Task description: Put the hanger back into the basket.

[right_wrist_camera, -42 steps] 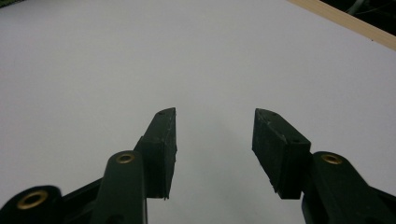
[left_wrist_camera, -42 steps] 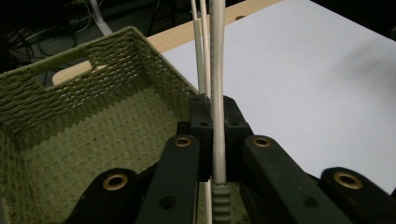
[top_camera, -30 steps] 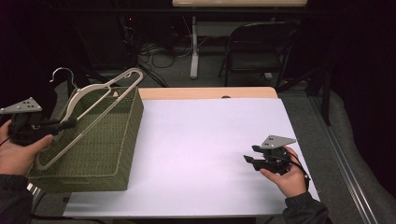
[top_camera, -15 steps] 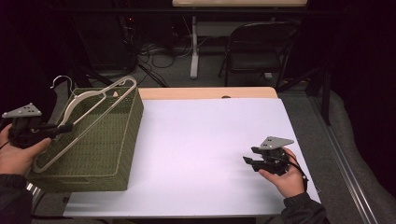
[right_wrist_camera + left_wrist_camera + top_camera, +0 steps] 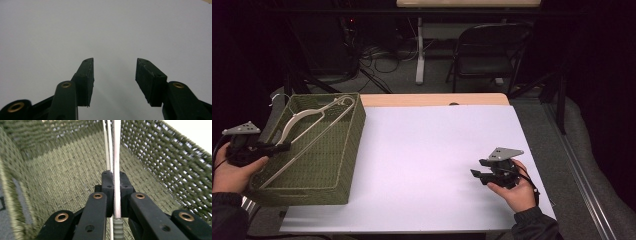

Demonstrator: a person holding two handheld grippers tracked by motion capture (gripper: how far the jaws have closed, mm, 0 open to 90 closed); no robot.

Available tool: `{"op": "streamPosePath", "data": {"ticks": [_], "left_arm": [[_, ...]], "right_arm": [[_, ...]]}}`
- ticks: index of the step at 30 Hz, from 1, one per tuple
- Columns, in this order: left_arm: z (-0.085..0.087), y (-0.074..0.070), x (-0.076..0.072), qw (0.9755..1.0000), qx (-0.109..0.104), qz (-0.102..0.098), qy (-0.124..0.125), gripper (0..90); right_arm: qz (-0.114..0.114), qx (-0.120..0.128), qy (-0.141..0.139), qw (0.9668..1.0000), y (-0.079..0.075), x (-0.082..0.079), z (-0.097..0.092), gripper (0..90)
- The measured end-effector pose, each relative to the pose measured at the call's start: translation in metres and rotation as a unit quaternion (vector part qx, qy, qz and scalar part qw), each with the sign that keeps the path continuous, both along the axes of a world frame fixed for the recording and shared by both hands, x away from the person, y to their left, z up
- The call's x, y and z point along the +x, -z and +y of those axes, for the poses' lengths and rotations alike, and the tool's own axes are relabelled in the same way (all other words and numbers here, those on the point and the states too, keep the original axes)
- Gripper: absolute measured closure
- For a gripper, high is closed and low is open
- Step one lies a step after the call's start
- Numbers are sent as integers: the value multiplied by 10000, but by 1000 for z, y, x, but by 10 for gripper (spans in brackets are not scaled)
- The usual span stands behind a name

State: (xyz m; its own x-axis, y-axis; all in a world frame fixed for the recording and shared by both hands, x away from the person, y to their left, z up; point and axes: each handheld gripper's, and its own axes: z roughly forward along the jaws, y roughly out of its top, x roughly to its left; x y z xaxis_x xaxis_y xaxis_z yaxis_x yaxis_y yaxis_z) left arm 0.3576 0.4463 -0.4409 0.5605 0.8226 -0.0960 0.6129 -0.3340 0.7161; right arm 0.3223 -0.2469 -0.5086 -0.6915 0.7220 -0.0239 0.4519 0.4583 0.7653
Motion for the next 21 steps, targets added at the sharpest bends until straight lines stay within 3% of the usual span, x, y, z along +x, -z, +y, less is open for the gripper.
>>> {"op": "streamPosePath", "data": {"ticks": [7, 10, 18, 21], "left_arm": [[-12, 18, 11, 9989, 254, 402, -5, 872], [-15, 23, 15, 9981, 385, 485, 6, 872], [-16, 31, 18, 9972, 483, 568, -37, 869], [-15, 33, 19, 9962, 527, 668, -170, 863]], "right_arm": [[31, 22, 7, 10000, 2, 0, 0, 489], [13, -5, -20, 10000, 2, 0, 0, 489], [6, 15, -15, 10000, 3, 0, 0, 490], [-1, 7, -26, 10000, 4, -1, 0, 491]]}}
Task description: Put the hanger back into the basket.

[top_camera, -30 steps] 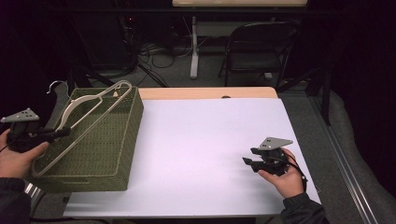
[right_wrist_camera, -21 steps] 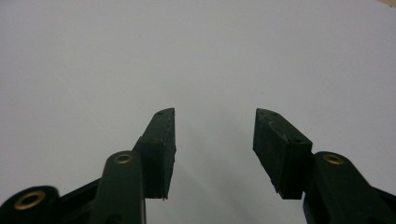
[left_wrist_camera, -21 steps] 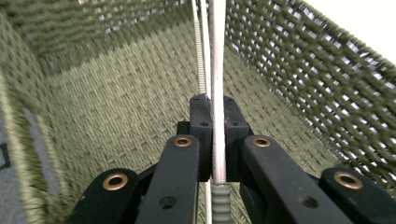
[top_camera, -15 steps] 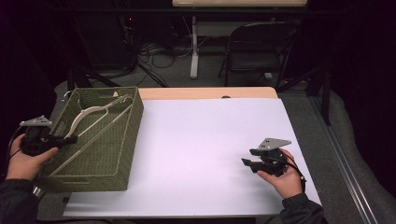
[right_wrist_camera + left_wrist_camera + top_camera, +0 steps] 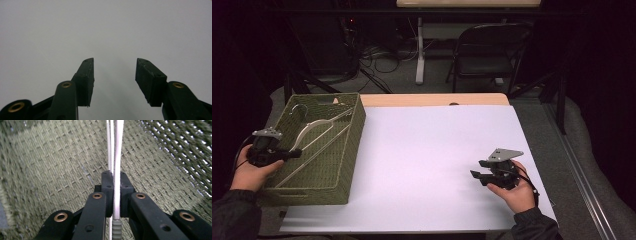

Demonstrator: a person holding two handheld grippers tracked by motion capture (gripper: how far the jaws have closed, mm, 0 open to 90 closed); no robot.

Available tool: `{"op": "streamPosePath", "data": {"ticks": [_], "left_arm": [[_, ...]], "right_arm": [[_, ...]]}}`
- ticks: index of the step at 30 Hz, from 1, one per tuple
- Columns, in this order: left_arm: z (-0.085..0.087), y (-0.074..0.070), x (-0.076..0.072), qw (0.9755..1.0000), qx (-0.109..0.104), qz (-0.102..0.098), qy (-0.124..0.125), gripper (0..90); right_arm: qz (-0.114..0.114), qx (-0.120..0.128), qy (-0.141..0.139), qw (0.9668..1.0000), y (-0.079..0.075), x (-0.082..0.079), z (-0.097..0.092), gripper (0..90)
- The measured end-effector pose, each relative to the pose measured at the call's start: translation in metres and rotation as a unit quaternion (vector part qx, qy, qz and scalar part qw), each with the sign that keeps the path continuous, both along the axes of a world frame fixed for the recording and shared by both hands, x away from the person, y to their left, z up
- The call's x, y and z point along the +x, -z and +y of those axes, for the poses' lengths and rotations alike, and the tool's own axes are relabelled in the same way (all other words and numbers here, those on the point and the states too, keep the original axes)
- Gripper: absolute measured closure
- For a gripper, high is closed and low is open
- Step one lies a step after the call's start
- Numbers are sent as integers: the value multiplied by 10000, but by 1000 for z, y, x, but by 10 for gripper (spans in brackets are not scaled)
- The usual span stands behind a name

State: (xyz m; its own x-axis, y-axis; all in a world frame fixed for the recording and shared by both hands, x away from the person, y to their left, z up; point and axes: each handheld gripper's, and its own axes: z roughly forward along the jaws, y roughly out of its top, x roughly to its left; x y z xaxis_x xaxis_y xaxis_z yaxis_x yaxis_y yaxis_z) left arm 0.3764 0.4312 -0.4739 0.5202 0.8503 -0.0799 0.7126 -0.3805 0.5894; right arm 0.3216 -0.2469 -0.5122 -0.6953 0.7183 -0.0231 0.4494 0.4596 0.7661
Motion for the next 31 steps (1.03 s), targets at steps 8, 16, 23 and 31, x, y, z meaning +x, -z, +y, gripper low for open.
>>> {"op": "streamPosePath", "data": {"ticks": [8, 16, 23, 31], "left_arm": [[7, -12, -9, 9946, 386, -803, -535, 572], [7, -38, -29, 9847, 356, -1463, -875, 437], [-32, -60, -56, 9800, -282, -1866, -626, 412], [-128, -61, -101, 9668, -846, -2349, 542, 357]], "right_arm": [[-103, -50, -56, 9999, 0, -1, 1, 501], [-168, -82, -4, 9998, 0, -2, 1, 499], [-410, -106, 73, 9991, -4, -4, -1, 500], [-1254, -15, 473, 9910, -14, -19, -12, 388]]}}
